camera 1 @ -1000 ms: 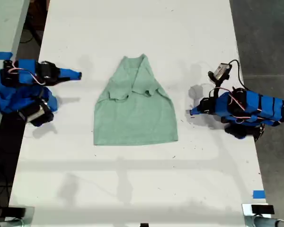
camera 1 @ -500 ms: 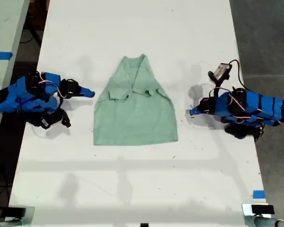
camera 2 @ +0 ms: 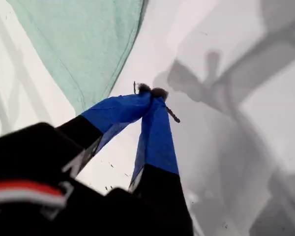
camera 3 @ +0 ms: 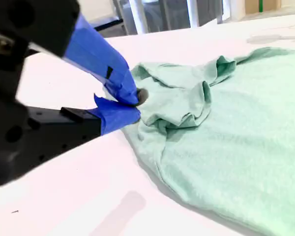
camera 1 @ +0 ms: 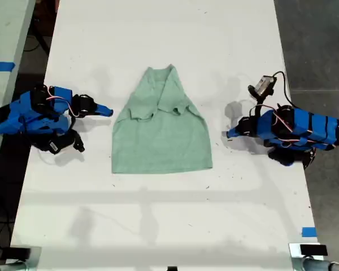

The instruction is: Fold t shirt

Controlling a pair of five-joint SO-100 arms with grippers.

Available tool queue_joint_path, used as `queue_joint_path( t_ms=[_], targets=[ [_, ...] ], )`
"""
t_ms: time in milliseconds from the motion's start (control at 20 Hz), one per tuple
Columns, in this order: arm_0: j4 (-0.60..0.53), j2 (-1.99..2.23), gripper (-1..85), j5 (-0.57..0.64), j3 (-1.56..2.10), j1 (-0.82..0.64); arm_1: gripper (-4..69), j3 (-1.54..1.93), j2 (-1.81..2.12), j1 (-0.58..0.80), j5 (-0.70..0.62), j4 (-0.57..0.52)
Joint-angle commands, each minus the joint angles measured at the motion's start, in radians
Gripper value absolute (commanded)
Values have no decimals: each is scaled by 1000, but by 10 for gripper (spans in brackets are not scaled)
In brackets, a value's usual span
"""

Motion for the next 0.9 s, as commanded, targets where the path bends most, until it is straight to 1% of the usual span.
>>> queue_joint_path(
  t_ms=[0, 850],
  targets=[
    [-12, 8, 0, -5, -6, -8, -5, 32, 12, -14, -8, -23],
    [-11, 8, 0, -5, -5, -8, -5, 34, 12, -5, 18, -6]
  ],
)
